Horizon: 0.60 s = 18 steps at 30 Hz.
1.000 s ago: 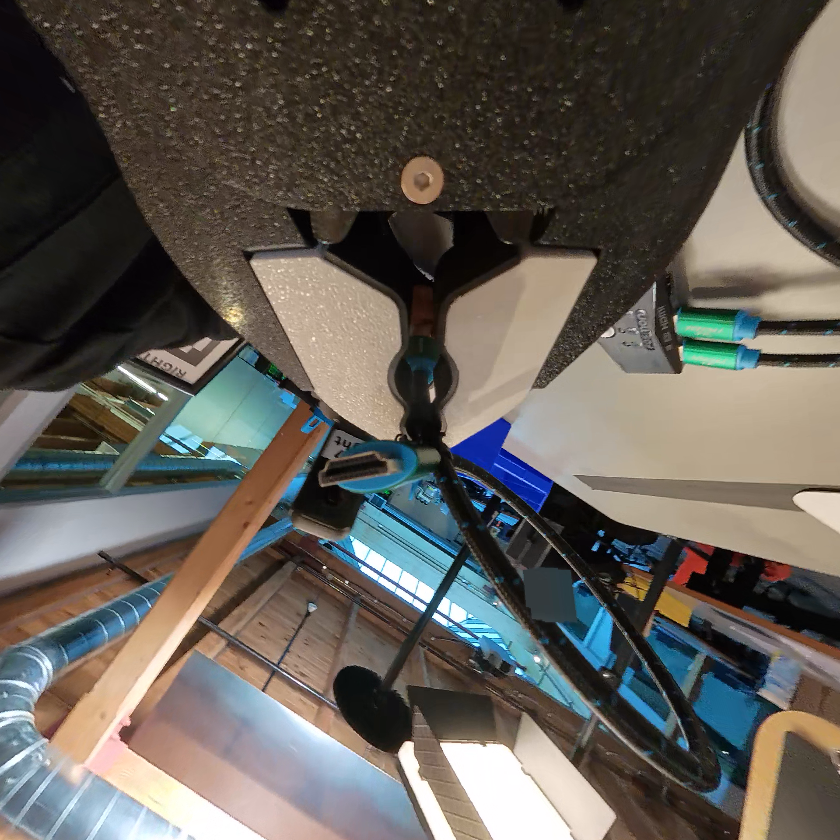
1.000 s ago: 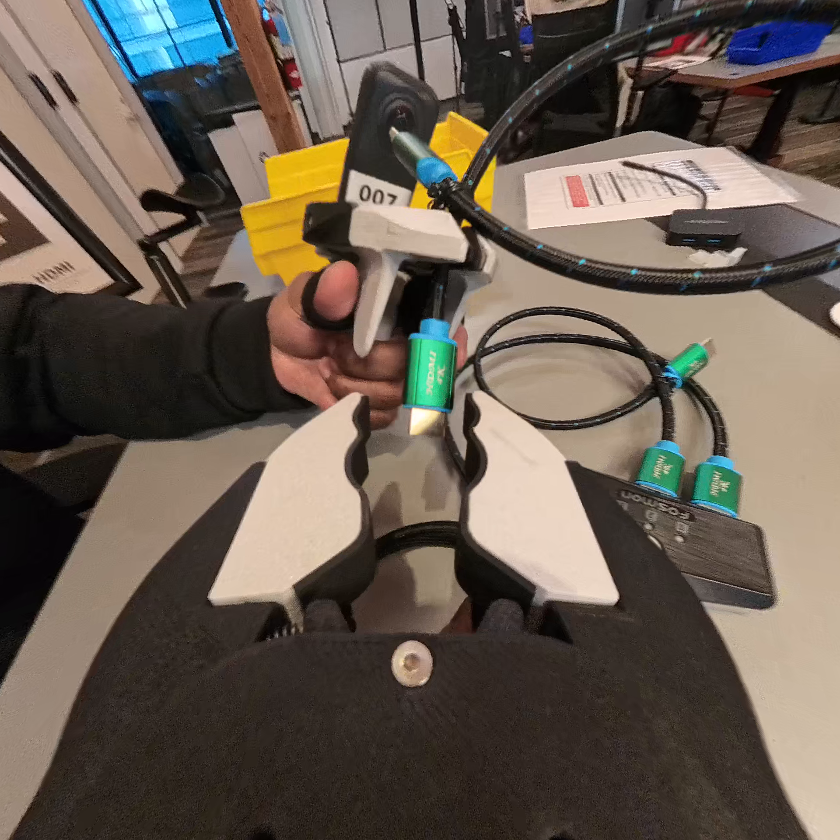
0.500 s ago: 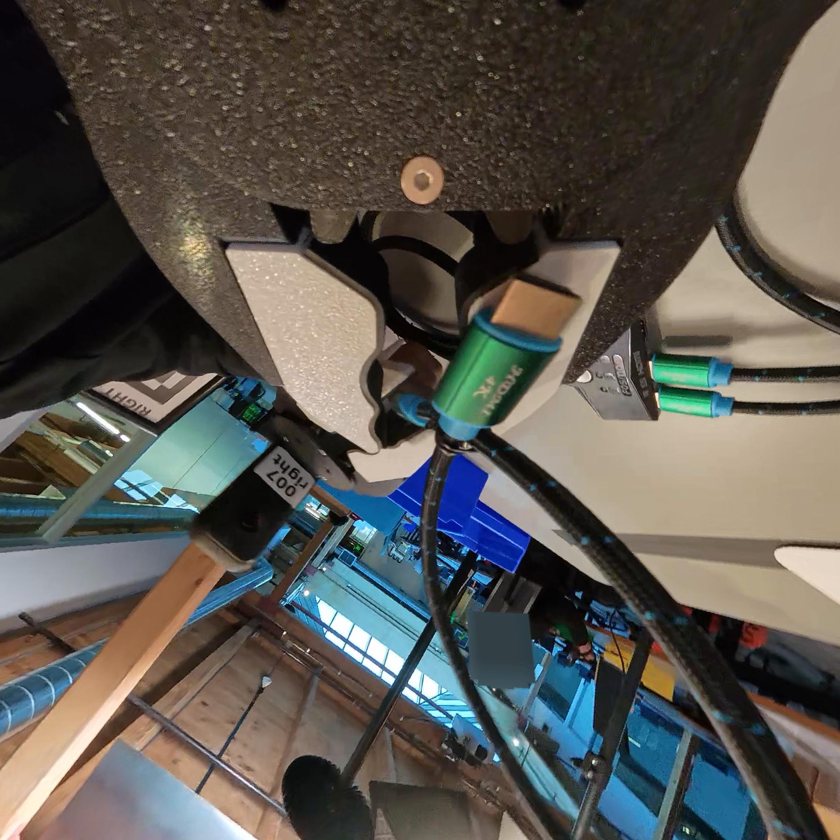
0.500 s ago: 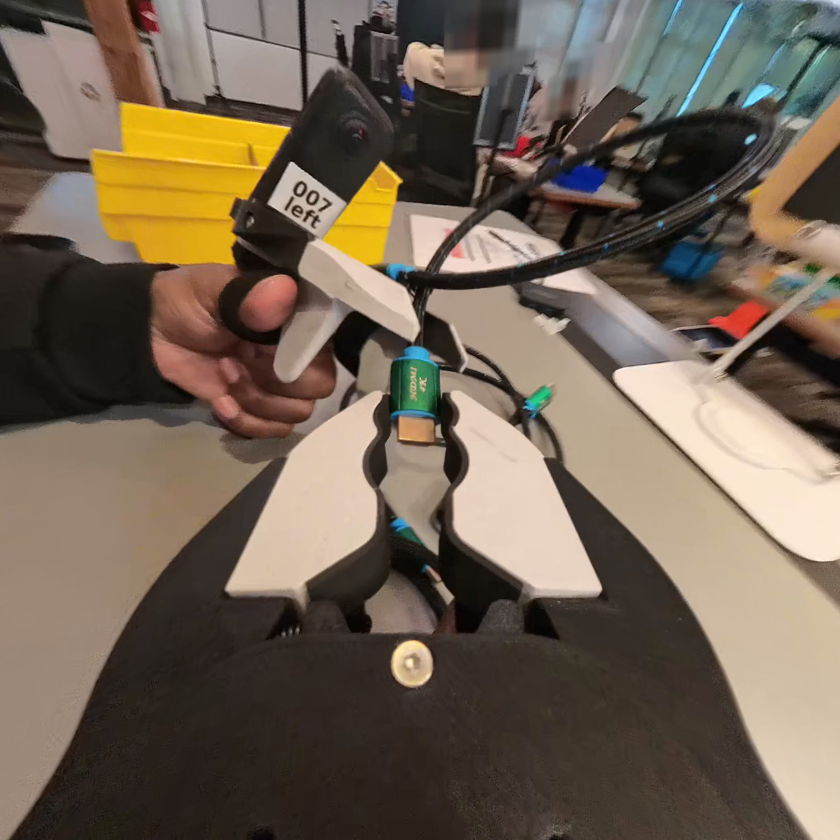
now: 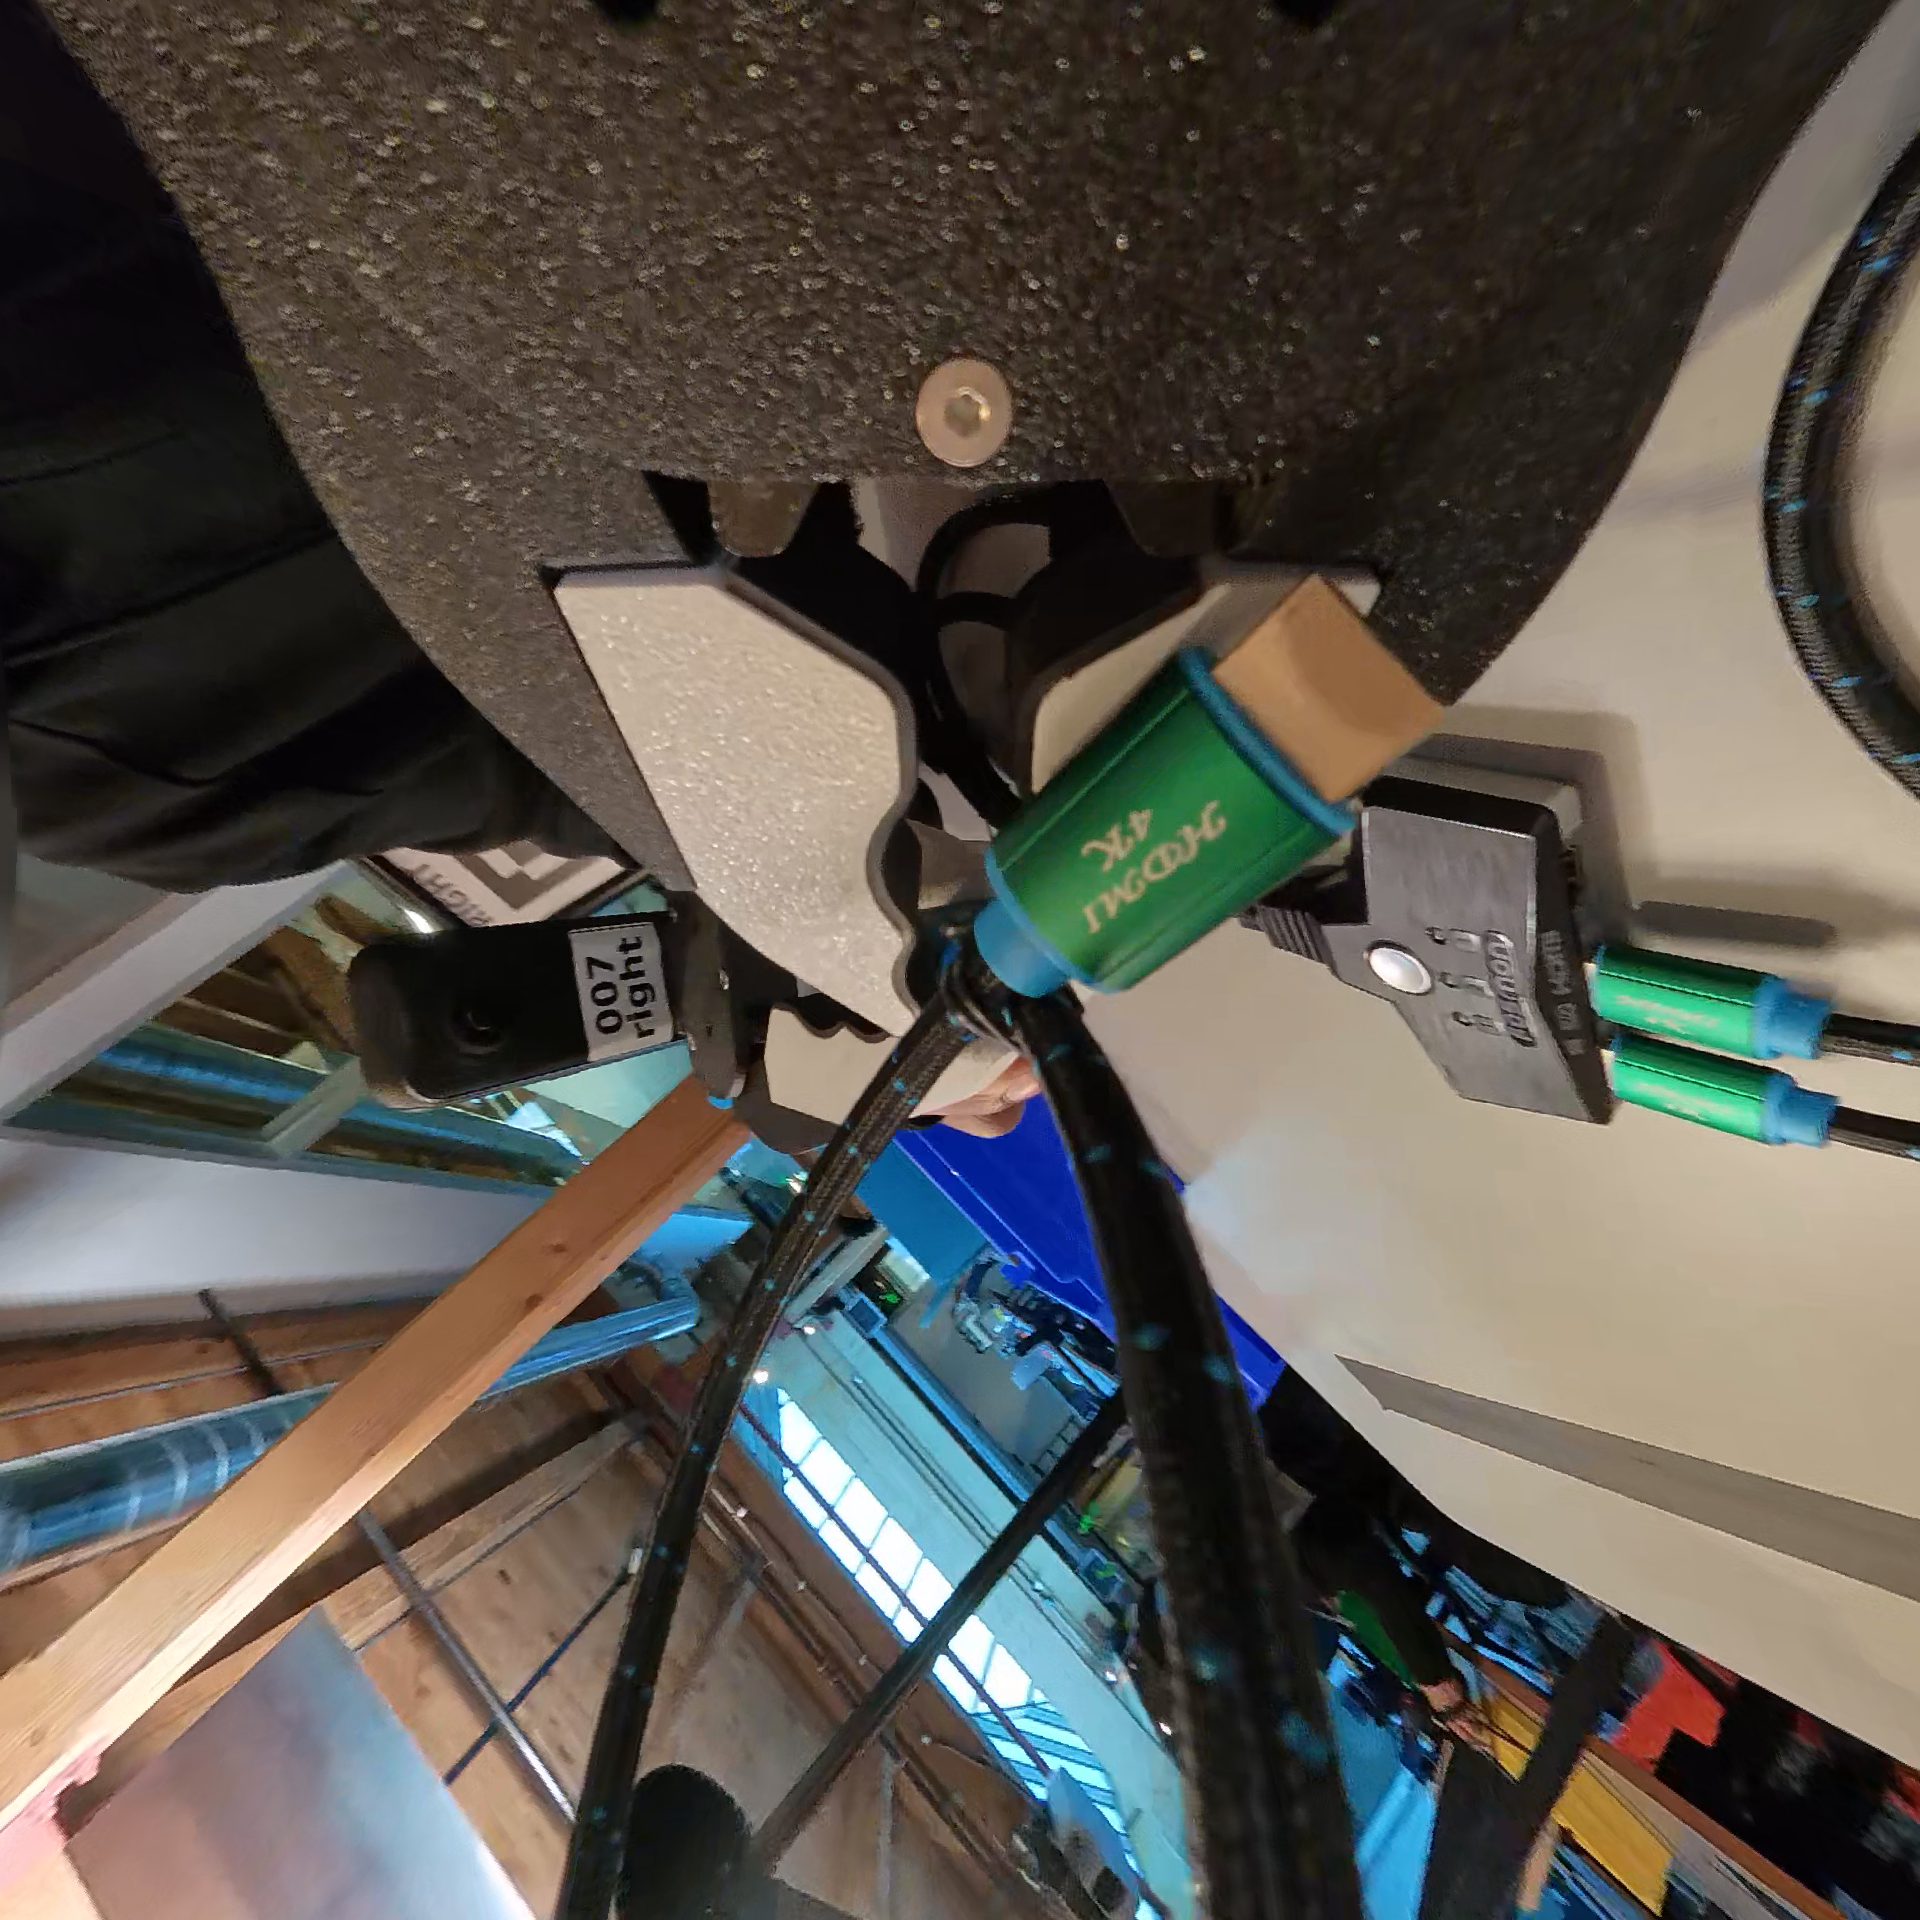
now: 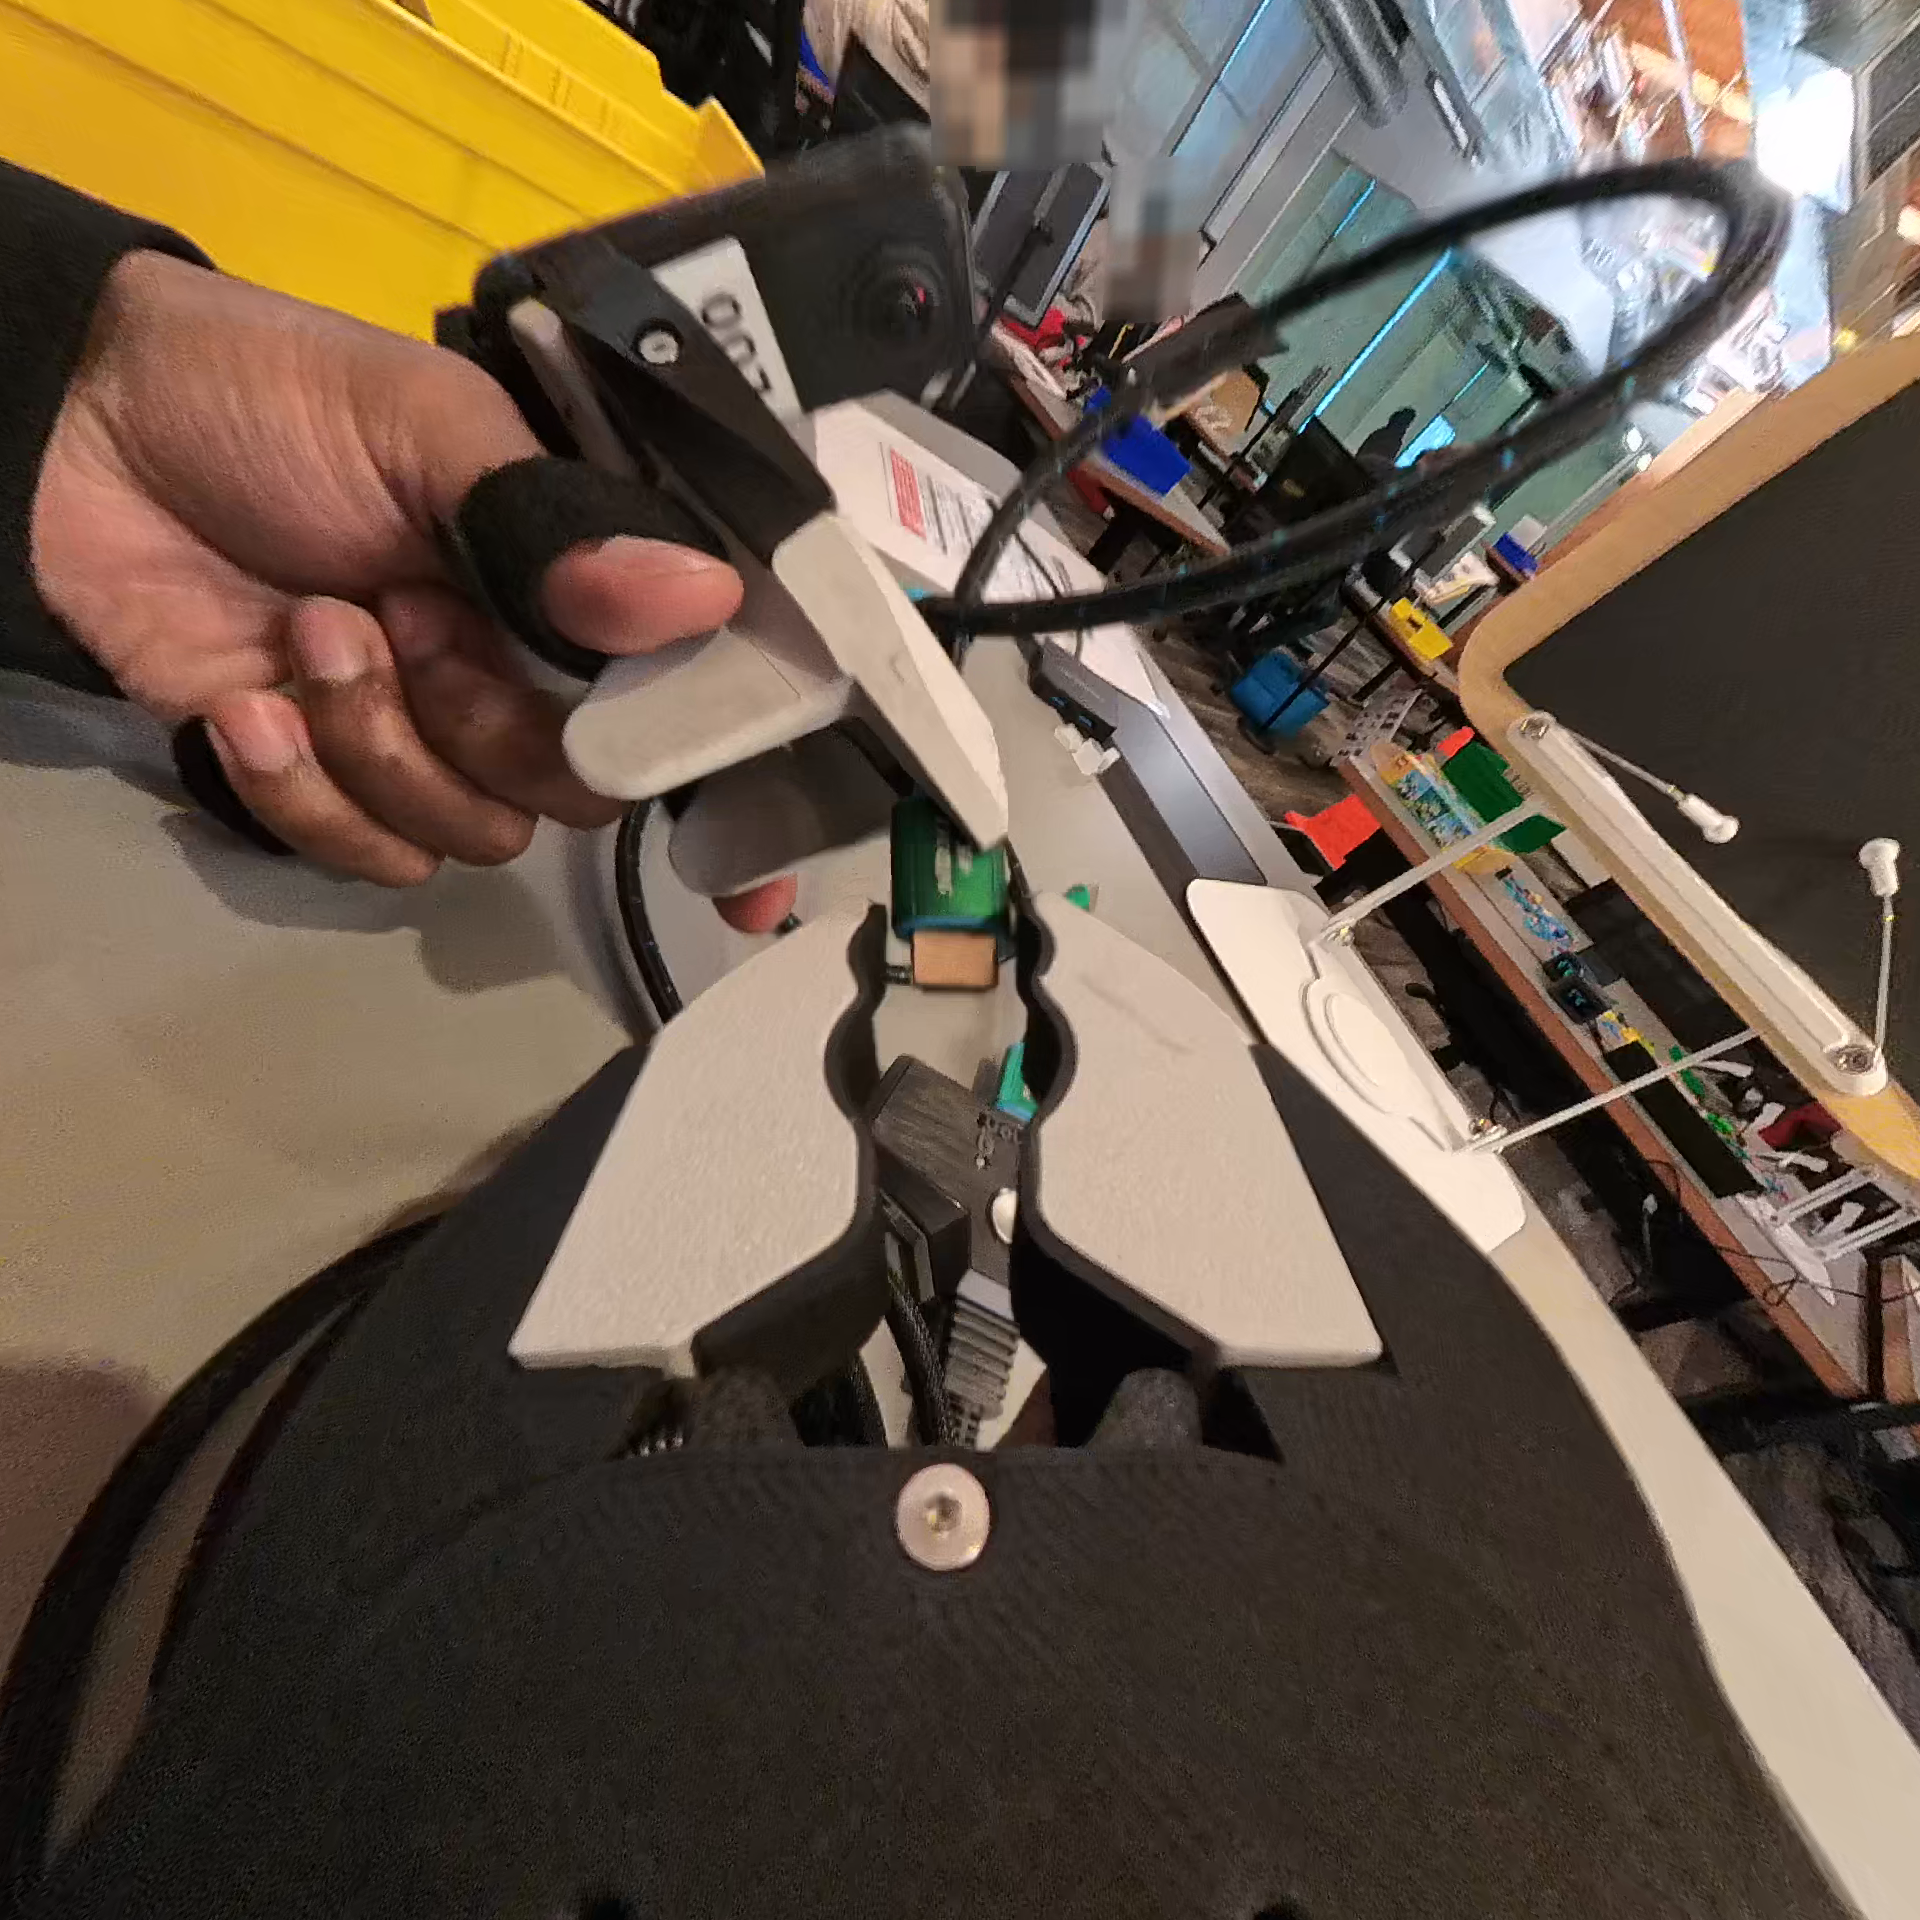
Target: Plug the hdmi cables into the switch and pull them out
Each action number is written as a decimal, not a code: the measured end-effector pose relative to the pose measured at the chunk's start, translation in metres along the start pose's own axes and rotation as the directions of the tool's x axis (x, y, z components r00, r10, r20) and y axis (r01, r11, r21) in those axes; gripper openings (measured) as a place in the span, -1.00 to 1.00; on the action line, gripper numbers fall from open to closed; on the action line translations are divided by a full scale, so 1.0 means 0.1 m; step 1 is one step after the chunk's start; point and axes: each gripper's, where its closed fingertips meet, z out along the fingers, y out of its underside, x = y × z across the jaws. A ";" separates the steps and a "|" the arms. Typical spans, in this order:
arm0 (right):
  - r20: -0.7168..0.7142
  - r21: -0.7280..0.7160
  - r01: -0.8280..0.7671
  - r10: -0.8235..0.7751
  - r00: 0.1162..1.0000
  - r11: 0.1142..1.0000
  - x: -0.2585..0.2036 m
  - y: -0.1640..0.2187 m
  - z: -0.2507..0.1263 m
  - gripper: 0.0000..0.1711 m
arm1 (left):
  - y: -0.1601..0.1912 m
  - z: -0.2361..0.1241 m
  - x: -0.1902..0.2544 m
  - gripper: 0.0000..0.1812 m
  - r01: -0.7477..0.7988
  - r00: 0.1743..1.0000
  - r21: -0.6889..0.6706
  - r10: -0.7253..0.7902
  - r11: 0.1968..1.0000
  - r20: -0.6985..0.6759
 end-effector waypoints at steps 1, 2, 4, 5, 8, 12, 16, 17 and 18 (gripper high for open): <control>0.006 -0.021 -0.017 0.017 1.000 1.000 0.02 0.04 0.00 -0.64 | -0.03 -0.02 -0.02 -0.88 -0.013 1.000 0.017 0.012 1.000 0.022; 0.013 -0.052 -0.043 0.044 0.999 0.998 0.05 0.10 0.00 -0.55 | -0.08 -0.05 -0.04 -0.87 -0.018 0.999 0.042 0.016 0.999 0.039; 0.019 -0.151 -0.122 0.126 0.992 0.981 0.12 0.28 0.01 -0.34 | -0.18 -0.13 -0.10 -0.87 -0.041 0.995 0.078 0.033 0.996 0.098; 0.020 -0.209 -0.168 0.176 0.984 0.963 0.16 0.39 0.02 -0.25 | -0.21 -0.17 -0.15 -0.87 -0.051 0.990 0.090 0.038 0.995 0.133; 0.014 -0.369 -0.318 0.347 0.938 0.873 0.21 0.73 0.04 0.01 | -0.26 -0.26 -0.25 -0.87 -0.061 0.977 0.098 0.039 0.993 0.209; 0.061 -0.518 -0.468 0.576 0.815 0.716 0.08 0.97 0.10 0.26 | -0.24 -0.29 -0.34 -0.87 -0.066 0.964 0.079 0.043 0.995 0.262; 0.050 -0.621 -0.453 0.610 0.791 0.639 0.00 1.14 0.18 0.42 | -0.23 -0.31 -0.39 -0.87 -0.064 0.957 0.075 0.040 0.995 0.287; 0.047 -0.644 -0.448 0.617 0.786 0.620 -0.01 1.17 0.20 0.46 | -0.23 -0.32 -0.40 -0.87 -0.062 0.956 0.076 0.037 0.995 0.290; 0.047 -0.659 -0.445 0.623 0.781 0.607 -0.02 1.18 0.23 0.49 | -0.23 -0.33 -0.41 -0.87 -0.060 0.955 0.077 0.035 0.995 0.294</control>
